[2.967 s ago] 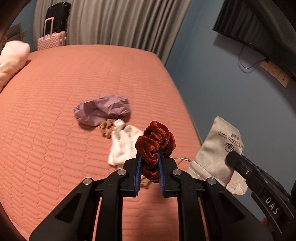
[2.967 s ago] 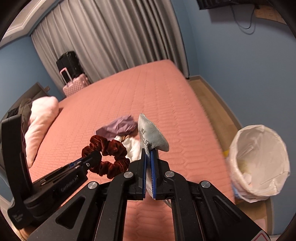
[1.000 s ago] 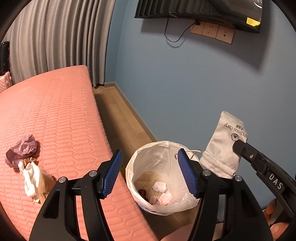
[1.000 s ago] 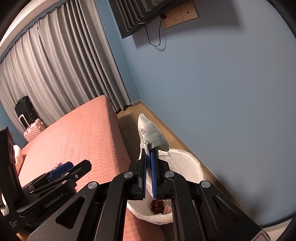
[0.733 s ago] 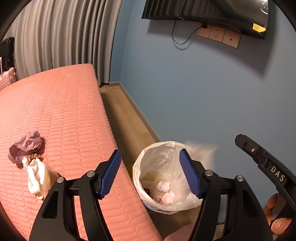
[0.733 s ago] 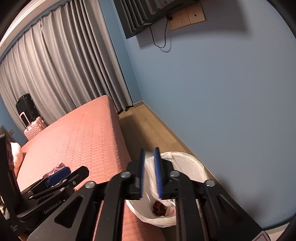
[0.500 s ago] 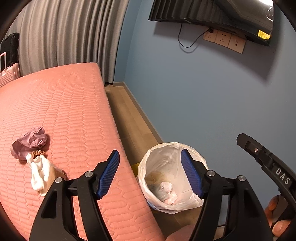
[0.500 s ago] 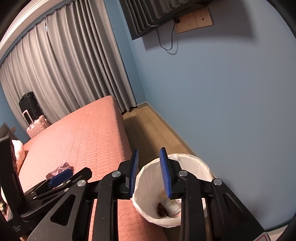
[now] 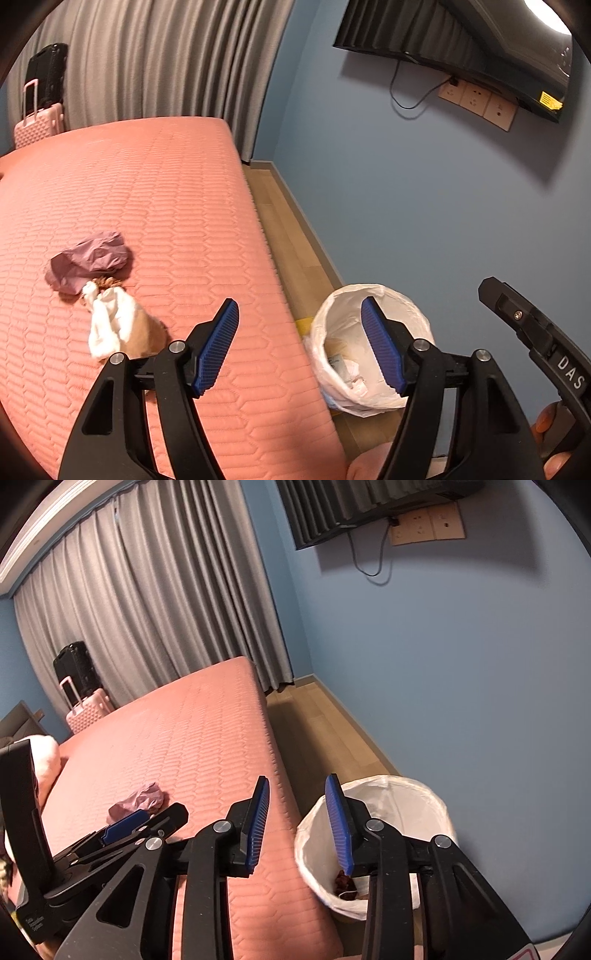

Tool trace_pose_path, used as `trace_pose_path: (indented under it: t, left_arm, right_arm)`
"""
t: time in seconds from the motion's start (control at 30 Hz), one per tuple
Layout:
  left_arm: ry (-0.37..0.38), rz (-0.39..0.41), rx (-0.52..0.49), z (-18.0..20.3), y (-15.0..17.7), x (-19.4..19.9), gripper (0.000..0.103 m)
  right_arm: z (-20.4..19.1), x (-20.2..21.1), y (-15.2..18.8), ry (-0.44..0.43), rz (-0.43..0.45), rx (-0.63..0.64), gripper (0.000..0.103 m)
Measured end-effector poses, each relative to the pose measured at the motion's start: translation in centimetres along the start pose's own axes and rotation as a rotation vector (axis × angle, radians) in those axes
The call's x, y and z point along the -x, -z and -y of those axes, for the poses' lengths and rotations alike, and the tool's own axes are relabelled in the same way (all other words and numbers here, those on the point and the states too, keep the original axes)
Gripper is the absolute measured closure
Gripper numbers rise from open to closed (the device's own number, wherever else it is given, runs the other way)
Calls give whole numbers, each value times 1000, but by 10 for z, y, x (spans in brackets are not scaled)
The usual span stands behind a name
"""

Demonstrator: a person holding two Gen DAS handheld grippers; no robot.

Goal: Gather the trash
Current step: 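Move both open tools back over the item pile on the bed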

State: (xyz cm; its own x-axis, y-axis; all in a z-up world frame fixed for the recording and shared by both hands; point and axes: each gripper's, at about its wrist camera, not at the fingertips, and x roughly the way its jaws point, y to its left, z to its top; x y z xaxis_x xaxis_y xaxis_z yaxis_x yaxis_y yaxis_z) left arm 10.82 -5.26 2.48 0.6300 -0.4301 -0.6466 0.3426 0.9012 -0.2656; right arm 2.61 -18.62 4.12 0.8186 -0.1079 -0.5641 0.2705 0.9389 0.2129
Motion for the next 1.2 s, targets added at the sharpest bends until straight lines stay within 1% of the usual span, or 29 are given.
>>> trace_pose_path:
  t: [0.07,0.2,0.27,0.33,0.37,0.43,0.57,0.87,0.97,1.03,1.2]
  left_arm:
    - [-13,0,17,-9,2,3,37]
    - [-40,2,42,-28,7,10,37]
    - [-58,2,56,-40,10,13,37]
    - [-73,0,76,-52,14,16,36]
    - [-81,-2,90,-58,17,18,33]
    - [-98,-7,113,-71,22,20,30]
    - [-141,-17,143,-97,33,26,29]
    - [-225,-55,236,-156,57,31,27]
    - [-250,-67,265,-173,63,31,25]
    - [-267,-74,289,-185,67,31,23]
    - [-295,-104,340,-208,78,25,22]
  right_arm:
    - [-6,0,0,-8,-4,7,65]
    - [-24,-3,7,-32,-26,31,65]
    - [-32,-5,12,-41,-39,42,61]
    - [-40,-7,17,-53,-51,49,59]
    - [-45,-8,20,-58,-60,55,59]
    - [-54,-11,25,-68,-72,65,59]
    - [-70,-17,37,-85,-99,78,55]
    - [-109,-42,64,-112,-181,106,54]
    - [-122,-52,74,-119,-204,120,49]
    - [-128,-58,80,-122,-216,123,48]
    - [-146,-78,98,-141,-268,130,48]
